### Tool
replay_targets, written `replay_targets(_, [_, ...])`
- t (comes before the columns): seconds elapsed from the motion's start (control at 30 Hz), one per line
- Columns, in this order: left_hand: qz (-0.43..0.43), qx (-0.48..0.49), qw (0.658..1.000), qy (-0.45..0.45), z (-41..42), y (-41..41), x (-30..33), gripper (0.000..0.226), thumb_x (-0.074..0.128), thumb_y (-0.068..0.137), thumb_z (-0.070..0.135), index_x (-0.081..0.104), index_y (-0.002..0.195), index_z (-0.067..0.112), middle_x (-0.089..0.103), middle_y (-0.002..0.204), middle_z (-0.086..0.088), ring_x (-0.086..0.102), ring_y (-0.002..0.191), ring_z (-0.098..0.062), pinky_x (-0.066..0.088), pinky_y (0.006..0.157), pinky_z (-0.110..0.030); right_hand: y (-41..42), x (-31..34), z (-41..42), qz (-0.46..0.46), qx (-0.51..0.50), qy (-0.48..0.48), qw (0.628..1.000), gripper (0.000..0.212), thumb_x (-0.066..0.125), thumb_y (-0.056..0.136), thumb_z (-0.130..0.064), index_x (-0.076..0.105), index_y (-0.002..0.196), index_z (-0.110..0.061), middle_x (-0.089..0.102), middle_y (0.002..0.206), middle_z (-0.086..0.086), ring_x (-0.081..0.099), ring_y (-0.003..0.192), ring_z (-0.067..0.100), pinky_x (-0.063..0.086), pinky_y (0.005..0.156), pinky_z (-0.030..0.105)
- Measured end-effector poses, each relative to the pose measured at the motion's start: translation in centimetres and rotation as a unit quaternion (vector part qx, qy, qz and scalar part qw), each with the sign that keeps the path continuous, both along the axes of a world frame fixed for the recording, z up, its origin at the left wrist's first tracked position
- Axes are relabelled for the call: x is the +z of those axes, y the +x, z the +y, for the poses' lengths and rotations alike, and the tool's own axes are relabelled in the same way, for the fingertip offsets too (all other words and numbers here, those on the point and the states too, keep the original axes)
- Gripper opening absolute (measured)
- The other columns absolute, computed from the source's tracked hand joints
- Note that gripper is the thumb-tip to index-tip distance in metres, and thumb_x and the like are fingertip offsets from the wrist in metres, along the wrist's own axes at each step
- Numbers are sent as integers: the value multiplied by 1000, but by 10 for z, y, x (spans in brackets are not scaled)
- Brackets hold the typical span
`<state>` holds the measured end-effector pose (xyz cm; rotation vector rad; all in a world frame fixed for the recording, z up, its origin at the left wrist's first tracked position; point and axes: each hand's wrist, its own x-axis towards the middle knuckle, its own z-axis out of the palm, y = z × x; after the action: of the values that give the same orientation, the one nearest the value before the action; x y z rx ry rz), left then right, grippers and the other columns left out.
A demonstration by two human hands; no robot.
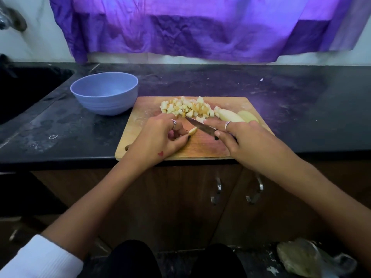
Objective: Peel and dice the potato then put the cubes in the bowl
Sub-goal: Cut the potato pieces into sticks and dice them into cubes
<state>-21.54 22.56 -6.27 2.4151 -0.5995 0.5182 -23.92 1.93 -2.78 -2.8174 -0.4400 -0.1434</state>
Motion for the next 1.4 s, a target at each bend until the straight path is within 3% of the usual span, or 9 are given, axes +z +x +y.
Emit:
replay_targets(0.23, [-19, 1, 1000, 19, -3, -2, 1, 9, 70, 85, 18, 74, 84, 10, 62, 82, -1, 53, 80, -14, 50, 70, -31, 2, 1, -1, 5, 25, -15, 1000, 37, 37, 101, -37, 45, 136, -48, 54, 70, -1, 49, 54, 14, 47, 55, 33])
replay_targets(0.5, [-31, 4, 998, 48, -4, 2, -1, 8, 70, 85, 17, 74, 87, 10, 52, 82, 8, 44, 80, -6, 31, 63, -7, 9, 3, 4, 23, 32, -10, 999, 36, 39, 102, -32, 47, 133, -47, 46, 66, -12, 43, 49, 9, 32, 41, 15])
replay_targets(0.6, [-30, 8, 998, 50, -5, 1, 0, 9, 69, 86, 17, 74, 89, 11, 50, 83, 9, 42, 81, -7, 30, 62, -9, 8, 3, 7, 42, 37, -14, 998, 37, 38, 102, -33, 45, 134, -50, 48, 69, -11, 45, 50, 9, 35, 42, 14])
replay_targets(0.73, [-29, 21, 998, 48, -6, -1, -1, 11, 68, 87, 20, 73, 91, 12, 52, 84, 6, 44, 83, -9, 30, 64, -14, 0, 1, 3, -18, 23, -112, 993, 40, 31, 102, -44, 28, 138, -60, 46, 74, -8, 51, 63, 12, 46, 61, 31])
replay_targets(0.8, [-35, 24, 998, 47, -5, -1, -2, 12, 67, 87, 21, 73, 90, 10, 56, 84, 2, 47, 83, -12, 32, 67, -20, -2, -3, 2, -77, -1, -138, 987, 42, 28, 102, -45, 18, 140, -61, 57, 93, -1, 58, 80, 20, 46, 68, 35])
replay_targets(0.87, [-36, 25, 998, 42, -5, 0, -3, 13, 68, 87, 21, 73, 89, 9, 57, 83, 0, 47, 81, -14, 32, 68, -22, -2, -7, 1, -68, 2, -71, 995, 42, 30, 101, -44, 23, 139, -61, 60, 109, 4, 58, 82, 19, 48, 72, 36])
replay_targets(0.93, [-35, 25, 998, 41, -5, 0, -3, 14, 67, 87, 22, 73, 88, 9, 57, 83, 0, 45, 81, -11, 32, 67, -21, 0, -9, 4, -43, 27, 3, 999, 40, 36, 100, -41, 33, 136, -59, 63, 110, 4, 52, 67, 12, 51, 70, 37])
replay_targets(1.27, [-36, 24, 998, 42, -4, 2, -4, 13, 66, 88, 23, 72, 88, 12, 54, 83, 4, 45, 81, -10, 30, 64, -17, 4, -10, 5, -2, 38, -6, 999, 38, 39, 100, -38, 41, 134, -54, 60, 77, -4, 52, 56, 14, 46, 56, 31])
replay_targets(1.4, [-35, 16, 998, 46, -4, 2, -4, 13, 66, 88, 22, 73, 89, 10, 60, 87, 0, 49, 84, -13, 38, 67, -22, 9, -5, 10, 6, 39, -29, 999, 37, 37, 101, -39, 41, 135, -54, 60, 87, -4, 49, 55, 11, 36, 48, 23])
